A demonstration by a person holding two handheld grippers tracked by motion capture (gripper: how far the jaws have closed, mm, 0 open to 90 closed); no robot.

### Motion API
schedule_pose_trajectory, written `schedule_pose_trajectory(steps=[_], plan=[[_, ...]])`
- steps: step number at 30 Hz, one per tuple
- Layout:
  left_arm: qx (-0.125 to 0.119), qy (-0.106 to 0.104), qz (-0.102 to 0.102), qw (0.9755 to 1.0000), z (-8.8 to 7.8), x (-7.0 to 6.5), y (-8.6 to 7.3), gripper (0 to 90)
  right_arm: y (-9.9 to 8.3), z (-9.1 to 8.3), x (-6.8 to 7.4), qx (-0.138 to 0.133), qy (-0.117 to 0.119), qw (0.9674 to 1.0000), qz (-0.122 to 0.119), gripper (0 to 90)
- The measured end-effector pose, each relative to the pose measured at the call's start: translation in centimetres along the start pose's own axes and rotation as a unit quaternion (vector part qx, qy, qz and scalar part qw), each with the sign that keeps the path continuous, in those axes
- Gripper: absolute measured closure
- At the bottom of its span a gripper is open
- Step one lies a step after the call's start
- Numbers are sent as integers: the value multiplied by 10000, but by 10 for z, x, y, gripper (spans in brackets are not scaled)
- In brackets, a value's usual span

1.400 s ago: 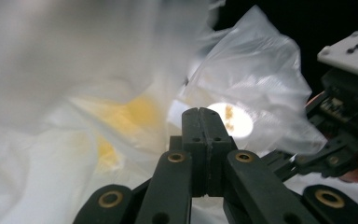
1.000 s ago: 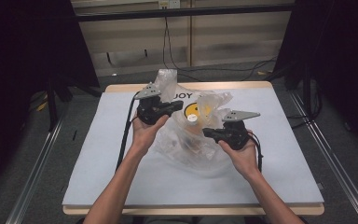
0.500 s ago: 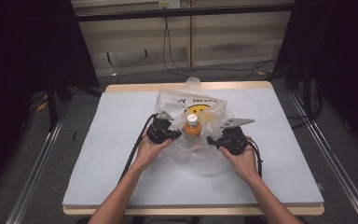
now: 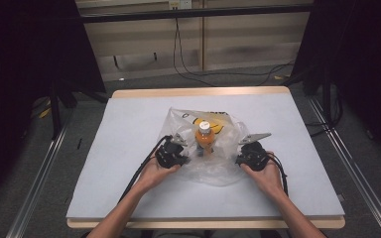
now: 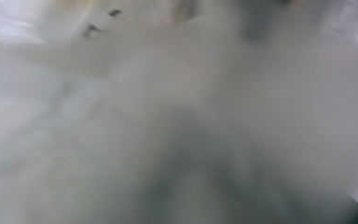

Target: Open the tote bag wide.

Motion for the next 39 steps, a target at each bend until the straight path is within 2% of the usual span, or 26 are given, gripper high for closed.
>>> schedule_pose_trajectory(steps=[1,3,5,6,7,8,9,10,11,12,13,14,15,16,25,29,31,34,36,38,39], plan=[[-87,-8,-80,9999,-1,-3,-2,896,-1,-1,0,20,-23,10000,-4,900],[-71,-150,-133,9998,-4,-8,-7,896,-3,-3,2,25,11,10000,13,900],[-2,-218,-1,9998,-6,-11,-10,895,-5,-5,4,24,58,10000,-41,900],[-68,-270,-4,9996,-7,-14,-10,891,-5,-6,5,50,43,10000,-33,900],[-188,-308,-9,9993,-11,-17,-8,882,-2,-10,9,-94,169,9998,-72,900],[-188,-308,-9,9993,-11,-17,-8,882,-2,-10,9,-94,169,9998,-72,900],[-258,-369,18,9990,-14,-17,-7,882,5,-17,15,-285,318,9991,-73,900],[-397,-390,-30,9984,-15,-18,-5,882,5,-17,15,-285,318,9991,-73,900],[-468,-388,-7,9981,-18,-17,-3,882,13,-27,21,-465,387,9981,-128,900],[-536,-397,-51,9978,-20,-17,-1,882,13,-27,21,-465,387,9981,-128,900],[-598,-382,-71,9975,-23,-16,0,882,19,-38,25,-629,440,9969,-171,900],[-729,-372,-107,9966,-25,-16,2,882,19,-38,25,-629,440,9969,-171,900],[-723,-346,-113,9967,-29,-15,2,882,21,-43,26,-693,443,9965,-173,900],[-857,-337,-171,9956,-31,-15,4,877,22,-48,27,-766,473,9958,-143,900],[-1173,-314,-188,9924,-56,-14,14,876,28,-77,16,-1158,447,9923,27,900],[-1431,-345,-201,9889,-67,-12,22,876,30,-89,14,-1312,427,9904,63,900],[-1611,-388,-250,9859,-74,-12,27,876,34,-94,12,-1409,415,9891,76,900],[-1806,-346,-248,9826,-83,-9,38,876,49,-100,13,-1571,448,9866,45,900],[-1870,-298,-191,9817,-88,-7,49,876,63,-104,15,-1658,479,9850,2,900],[-1839,-210,-132,9826,-89,-3,59,877,80,-105,18,-1752,546,9830,-28,900],[-1775,-168,-111,9839,-87,0,63,877,89,-104,20,-1797,572,9820,-71,900]])
Point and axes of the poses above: each handheld gripper's, and its own axes: z roughly forward along the jaws, y roughly out of its top, x roughly to its left, the point moved 8 cm from there along z, roughly forward along the jaws, and after that the axes turned 3 degrees about -y, right-handed, at the moved point
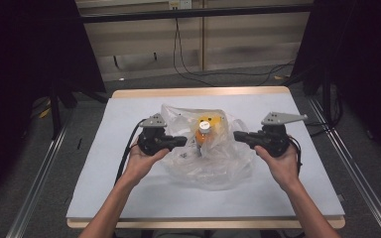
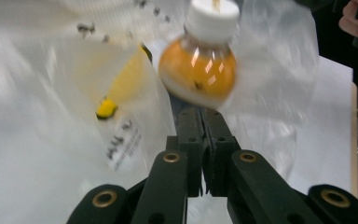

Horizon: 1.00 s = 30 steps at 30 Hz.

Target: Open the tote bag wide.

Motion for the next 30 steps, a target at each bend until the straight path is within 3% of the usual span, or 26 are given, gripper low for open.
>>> schedule_pose_trajectory(steps=[4,6,9,13,15,18,21,22,28,30], plan=[[298,186,7,9994,19,13,0,876,28,20,10,-90,210,9997,-95,900],[391,209,-102,9990,28,18,-3,876,38,30,14,-89,290,9994,-181,900],[626,272,-125,9976,38,24,-11,876,41,48,13,89,214,9992,-311,900],[701,290,-183,9970,46,30,-18,876,19,68,-1,540,74,9982,-258,900],[800,330,-227,9960,48,33,-23,876,3,74,-6,786,22,9965,-268,900],[926,322,-254,9949,56,36,-33,876,-20,83,-18,1068,-66,9942,-83,900],[1104,276,-261,9932,63,37,-41,877,-46,96,-33,1396,-107,9901,-46,900],[1153,265,-269,9926,65,37,-43,877,-46,96,-33,1396,-107,9901,-46,900],[1410,92,-80,9899,69,28,-53,880,-65,106,-44,1811,-169,9832,-179,900],[1549,55,9,9879,68,25,-58,880,-68,107,-47,1923,-158,9810,-214,900]])
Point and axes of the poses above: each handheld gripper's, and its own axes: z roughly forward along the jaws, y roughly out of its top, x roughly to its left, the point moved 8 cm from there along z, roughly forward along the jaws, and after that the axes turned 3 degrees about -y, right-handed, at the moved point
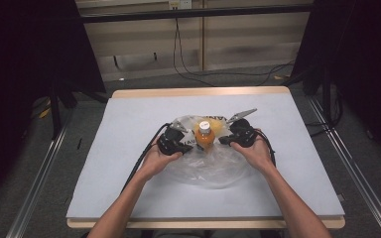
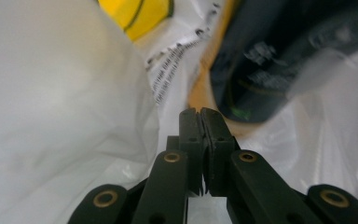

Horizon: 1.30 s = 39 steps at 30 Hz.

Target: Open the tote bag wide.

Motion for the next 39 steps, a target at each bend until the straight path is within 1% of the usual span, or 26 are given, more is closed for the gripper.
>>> schedule_pose_trajectory(steps=[3,4,7,8,10,11,12,13,14,17,18,19,20,23,24,26,28,29,30,32,33,35,36,37,38,39], plan=[[169,6,129,9998,3,-5,-9,880,-7,3,-3,249,18,9997,-77,900],[232,28,114,9997,4,-6,-12,879,-11,4,-4,382,-8,9991,-178,900],[554,79,293,9980,3,-3,-20,882,-19,5,-7,732,-129,9963,-440,900],[465,95,136,9988,5,-5,-22,884,-23,5,-8,876,-177,9946,-525,900],[591,67,271,9979,0,-4,-26,886,-27,2,-11,981,-176,9934,-561,900],[559,115,206,9982,-1,-5,-27,888,-28,0,-15,1077,-268,9919,-616,900],[589,141,251,9978,-3,-5,-29,889,-30,-3,-19,1169,-335,9901,-701,900],[703,135,375,9967,-6,-4,-32,890,-32,-6,-23,1260,-352,9888,-721,900],[679,151,319,9971,-7,-6,-34,891,-35,-9,-26,1346,-366,9874,-742,900],[682,120,333,9970,-12,-10,-40,893,-44,-21,-38,1590,-356,9825,-906,900],[804,155,476,9955,-15,-10,-43,894,-46,-23,-40,1645,-365,9813,-926,900],[829,162,514,9951,-15,-11,-44,895,-50,-27,-43,1718,-409,9798,-943,900],[778,194,408,9959,-16,-14,-45,895,-52,-29,-46,1733,-439,9792,-962,900],[928,201,529,9941,-20,-16,-50,897,-59,-38,-53,1850,-567,9757,-1030,900],[932,212,479,9943,-21,-18,-51,897,-61,-41,-54,1924,-610,9732,-1105,900],[860,131,479,9951,-23,-22,-49,892,-63,-44,-55,1960,-635,9721,-1125,900],[691,17,431,9967,-25,-26,-44,886,-63,-47,-55,1932,-595,9732,-1096,900],[524,-44,445,9976,-25,-28,-39,878,-61,-48,-55,1861,-588,9752,-1041,900],[439,-107,429,9981,-27,-31,-34,878,-58,-49,-52,1759,-488,9784,-970,900],[386,-35,518,9979,-26,-34,-25,882,-48,-50,-46,1495,-312,9849,-812,900],[372,-48,539,9978,-25,-36,-21,885,-42,-50,-44,1361,-241,9871,-810,900],[307,-78,527,9981,-20,-40,-14,890,-32,-50,-38,1221,-131,9890,-824,900],[258,-81,513,9983,-17,-43,-12,889,-28,-50,-35,1203,-122,9891,-835,900],[276,-104,592,9978,-16,-44,-10,889,-24,-49,-33,1189,-99,9887,-906,900],[123,-140,525,9984,-14,-46,-7,889,-19,-49,-31,1141,-70,9892,-921,900],[128,-98,560,9983,-14,-47,-6,888,-16,-48,-29,1106,-24,9894,-945,900]])
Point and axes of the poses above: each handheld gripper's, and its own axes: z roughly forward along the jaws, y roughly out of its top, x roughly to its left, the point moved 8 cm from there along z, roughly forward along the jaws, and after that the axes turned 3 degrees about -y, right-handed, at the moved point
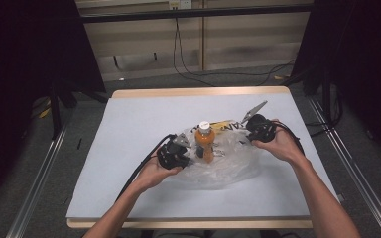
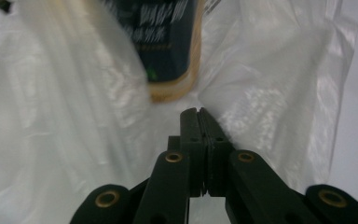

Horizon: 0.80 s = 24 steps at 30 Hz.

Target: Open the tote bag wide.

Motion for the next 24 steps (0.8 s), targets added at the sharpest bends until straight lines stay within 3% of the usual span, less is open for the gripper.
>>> schedule_pose_trajectory(steps=[5,8,13,15,17,21,24], plan=[[-83,17,102,9999,-2,-9,6,884,13,5,10,-33,205,9997,-113,900],[-6,97,108,9999,-9,-4,3,884,16,6,19,11,285,9994,-179,900],[-474,137,-167,9986,-27,5,9,883,20,-1,35,-156,494,9984,-234,900],[-494,200,-214,9983,-26,6,9,883,14,3,42,35,478,9982,-358,900],[-357,231,-191,9989,-19,10,6,882,4,8,48,175,530,9977,-396,900],[-212,259,-422,9985,-6,26,0,881,-18,14,60,349,580,9966,-460,900],[-192,338,-710,9967,-2,39,-6,883,-34,14,64,477,588,9960,-476,900]])
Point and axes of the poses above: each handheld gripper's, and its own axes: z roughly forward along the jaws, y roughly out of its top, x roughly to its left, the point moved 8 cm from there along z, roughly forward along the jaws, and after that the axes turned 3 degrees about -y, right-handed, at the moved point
